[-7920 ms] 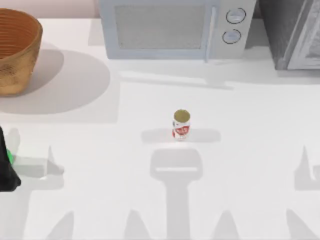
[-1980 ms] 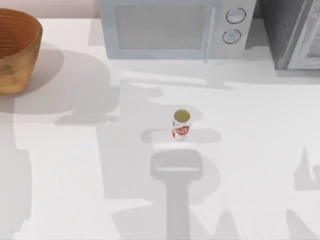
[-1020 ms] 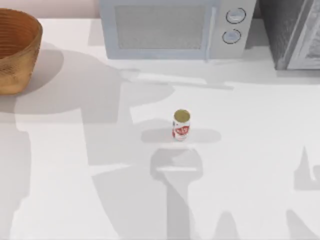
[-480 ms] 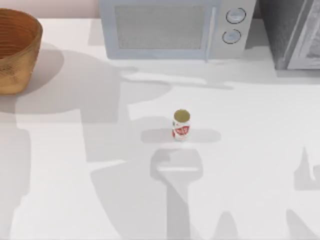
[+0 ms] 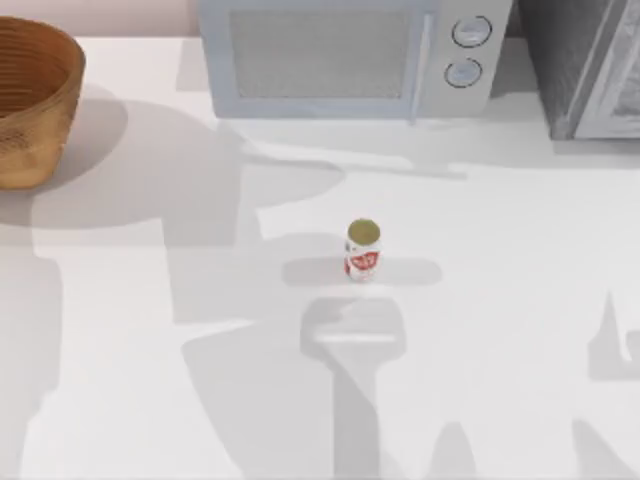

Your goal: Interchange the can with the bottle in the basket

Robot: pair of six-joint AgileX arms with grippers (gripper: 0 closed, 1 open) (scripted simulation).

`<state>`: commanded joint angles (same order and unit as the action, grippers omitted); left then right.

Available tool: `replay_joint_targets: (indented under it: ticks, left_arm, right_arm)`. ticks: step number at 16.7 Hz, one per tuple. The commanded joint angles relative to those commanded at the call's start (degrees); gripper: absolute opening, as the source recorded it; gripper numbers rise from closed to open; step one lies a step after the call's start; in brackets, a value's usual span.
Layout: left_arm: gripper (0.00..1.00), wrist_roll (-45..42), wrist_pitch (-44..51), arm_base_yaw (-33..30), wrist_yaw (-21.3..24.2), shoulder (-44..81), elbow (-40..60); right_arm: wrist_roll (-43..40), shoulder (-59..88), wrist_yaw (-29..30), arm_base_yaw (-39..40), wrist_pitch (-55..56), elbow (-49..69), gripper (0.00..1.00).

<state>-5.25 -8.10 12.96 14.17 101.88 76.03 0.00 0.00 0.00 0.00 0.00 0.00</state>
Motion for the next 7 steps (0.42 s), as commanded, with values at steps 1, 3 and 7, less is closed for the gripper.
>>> replay_joint_targets:
  ticks: [1,3,7]
  left_arm:
    - [0.98,0.0,0.0,0.0,0.0,0.0,0.0]
    - [1.0,0.0,0.0,0.0,0.0,0.0,0.0]
    - [1.0,0.0,0.0,0.0,0.0,0.0,0.0]
  right_arm:
    - [0.0,0.0,0.0,0.0,0.0,0.0,1.0]
    - [0.0,0.0,0.0,0.0,0.0,0.0,1.0]
    - [0.0,0.0,0.0,0.0,0.0,0.0,1.0]
